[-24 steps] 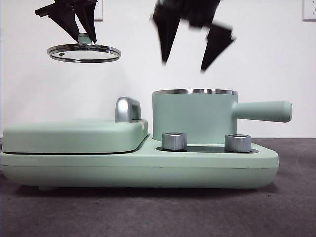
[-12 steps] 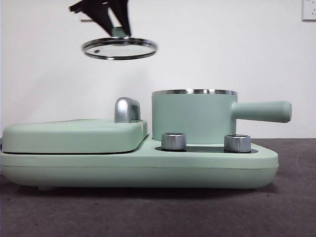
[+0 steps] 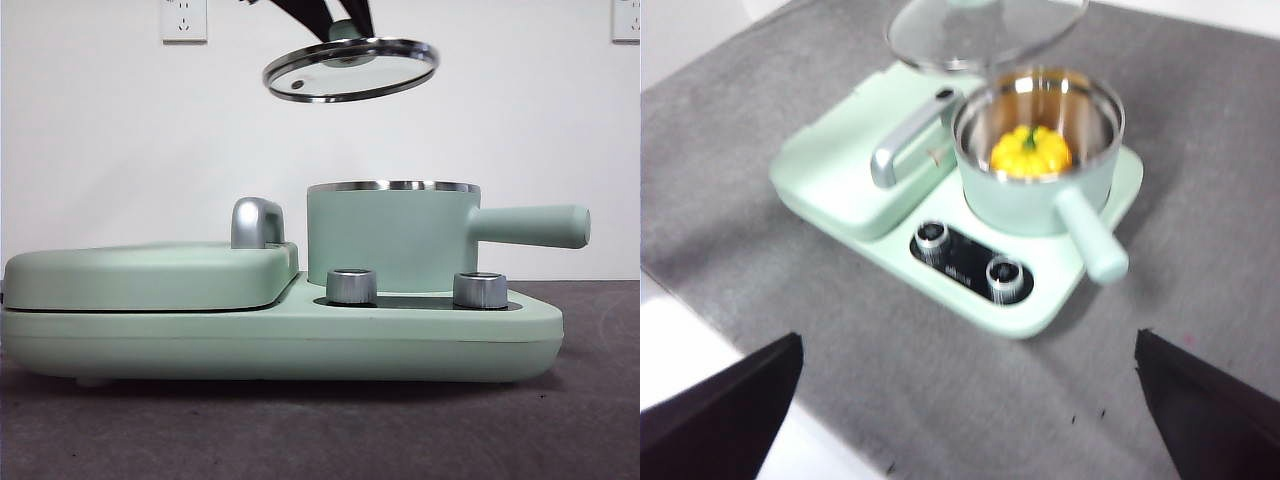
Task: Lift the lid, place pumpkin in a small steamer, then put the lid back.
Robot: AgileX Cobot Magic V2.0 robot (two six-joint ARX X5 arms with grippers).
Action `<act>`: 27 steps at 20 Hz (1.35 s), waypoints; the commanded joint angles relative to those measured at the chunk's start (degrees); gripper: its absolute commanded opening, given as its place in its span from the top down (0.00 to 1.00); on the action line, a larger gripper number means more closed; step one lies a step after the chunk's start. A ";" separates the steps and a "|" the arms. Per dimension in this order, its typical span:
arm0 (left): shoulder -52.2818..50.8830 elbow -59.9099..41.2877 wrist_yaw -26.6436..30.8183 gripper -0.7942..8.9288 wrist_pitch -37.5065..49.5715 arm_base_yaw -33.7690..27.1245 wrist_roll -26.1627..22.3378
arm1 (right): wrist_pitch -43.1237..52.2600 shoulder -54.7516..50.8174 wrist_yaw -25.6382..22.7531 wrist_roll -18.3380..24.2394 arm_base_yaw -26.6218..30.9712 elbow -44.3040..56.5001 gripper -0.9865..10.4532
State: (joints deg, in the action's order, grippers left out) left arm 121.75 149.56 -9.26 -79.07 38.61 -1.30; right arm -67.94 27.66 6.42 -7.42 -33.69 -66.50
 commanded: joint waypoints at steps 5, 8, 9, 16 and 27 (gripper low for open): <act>6.08 1.73 0.24 0.90 2.25 2.36 -0.87 | 2.40 -4.11 0.15 -3.96 -0.33 2.32 0.43; 8.63 1.70 0.24 0.90 3.08 2.56 -1.09 | 2.40 -4.15 0.13 -3.96 -0.33 2.32 0.43; 9.25 1.70 0.24 0.90 3.56 2.56 -1.18 | 2.40 -4.15 0.13 -3.96 -0.33 2.32 0.43; 12.66 1.70 0.26 0.90 4.96 2.71 -2.19 | 2.40 -4.17 -0.07 -4.20 -0.31 2.32 0.43; 13.31 1.73 3.26 0.90 5.40 2.95 -2.43 | 3.06 -4.17 -0.44 -4.59 -0.31 2.32 0.43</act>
State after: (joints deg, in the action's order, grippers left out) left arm 133.84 149.40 -6.48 -74.61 41.21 -3.25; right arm -65.47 23.35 6.15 -11.00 -33.69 -63.48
